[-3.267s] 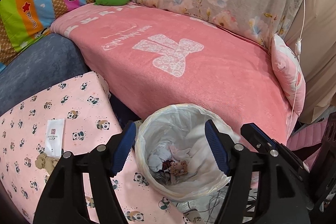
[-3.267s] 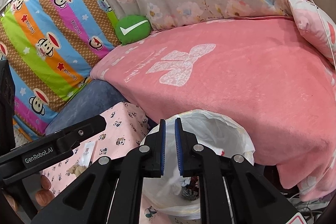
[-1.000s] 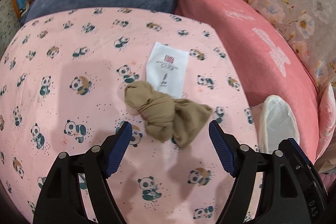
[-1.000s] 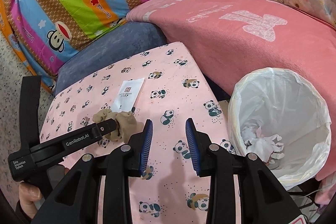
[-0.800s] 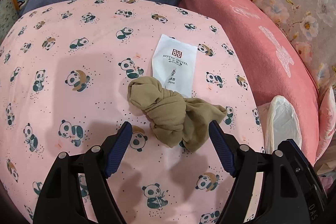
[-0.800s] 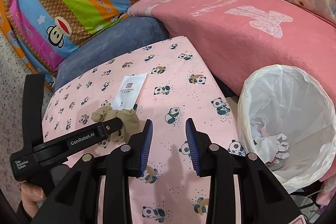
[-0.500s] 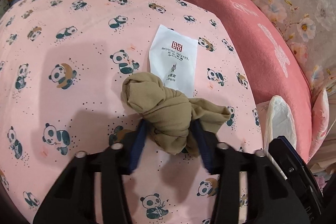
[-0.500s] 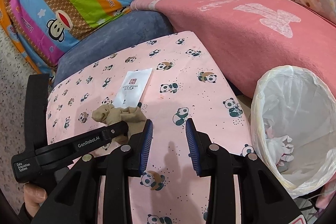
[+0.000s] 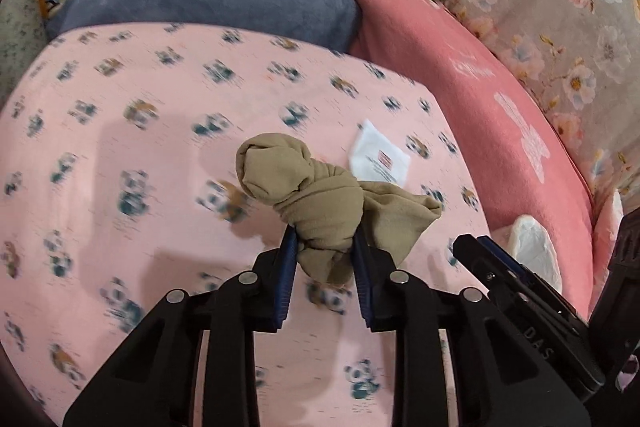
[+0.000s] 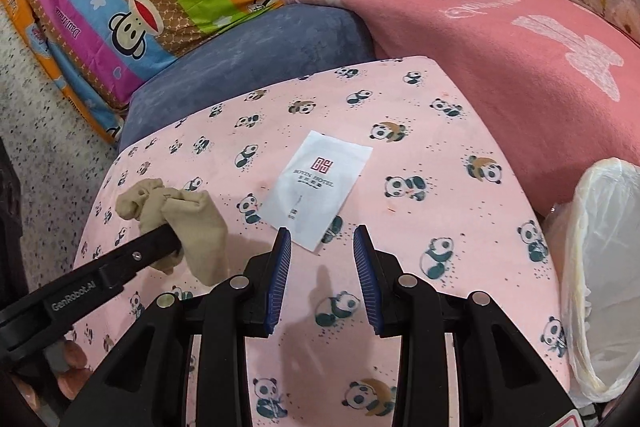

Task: Collect trash
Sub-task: 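Grasp the tan glove with the left tool while the right grasps the white hotel packet, then carry the tan glove and white hotel packet over the trash bin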

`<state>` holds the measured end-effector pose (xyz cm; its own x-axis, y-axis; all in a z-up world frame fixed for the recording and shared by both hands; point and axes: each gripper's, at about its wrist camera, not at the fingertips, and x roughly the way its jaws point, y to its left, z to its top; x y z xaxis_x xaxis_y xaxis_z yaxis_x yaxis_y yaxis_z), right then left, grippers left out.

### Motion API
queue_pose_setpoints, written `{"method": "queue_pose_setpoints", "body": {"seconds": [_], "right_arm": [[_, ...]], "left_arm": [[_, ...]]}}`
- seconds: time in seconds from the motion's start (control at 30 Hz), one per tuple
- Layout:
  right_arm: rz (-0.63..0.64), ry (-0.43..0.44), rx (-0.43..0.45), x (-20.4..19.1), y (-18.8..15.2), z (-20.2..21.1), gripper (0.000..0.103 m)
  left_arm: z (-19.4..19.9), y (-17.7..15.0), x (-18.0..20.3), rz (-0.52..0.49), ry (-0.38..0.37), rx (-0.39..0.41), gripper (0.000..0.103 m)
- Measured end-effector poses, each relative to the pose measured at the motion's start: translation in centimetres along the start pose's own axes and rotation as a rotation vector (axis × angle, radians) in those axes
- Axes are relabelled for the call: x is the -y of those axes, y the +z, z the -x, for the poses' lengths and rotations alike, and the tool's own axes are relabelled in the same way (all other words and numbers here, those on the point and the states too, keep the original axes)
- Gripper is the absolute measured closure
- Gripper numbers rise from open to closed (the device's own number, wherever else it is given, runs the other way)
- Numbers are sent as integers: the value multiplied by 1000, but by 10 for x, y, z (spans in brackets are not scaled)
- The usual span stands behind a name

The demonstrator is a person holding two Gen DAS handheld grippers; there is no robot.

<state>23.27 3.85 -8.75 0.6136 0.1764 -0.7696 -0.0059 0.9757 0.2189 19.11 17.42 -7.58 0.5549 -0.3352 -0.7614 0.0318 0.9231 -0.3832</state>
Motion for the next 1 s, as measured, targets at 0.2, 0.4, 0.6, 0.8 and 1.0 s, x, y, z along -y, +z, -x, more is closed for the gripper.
{"method": "queue_pose_setpoints", "body": {"seconds": [0.2,0.4,0.6,0.8,1.0], "right_arm": [[-44,-13,-14,-21,13,-35,46],[-77,-69,-69,-32,15,-66,43],[-18,-115,-53,-39,10,-64,55],[-2,-87,-65,-40,-5,-47,69],[-42,-51,-31,-24,-20,-13,76]], "left_arm": [[7,21,-18,-46,155,63,77],[2,37,-27,-65,202,87,77],[-4,39,-25,-85,193,80,77],[-9,28,-17,-79,165,52,77],[-2,13,-1,-101,158,47,77]]}}
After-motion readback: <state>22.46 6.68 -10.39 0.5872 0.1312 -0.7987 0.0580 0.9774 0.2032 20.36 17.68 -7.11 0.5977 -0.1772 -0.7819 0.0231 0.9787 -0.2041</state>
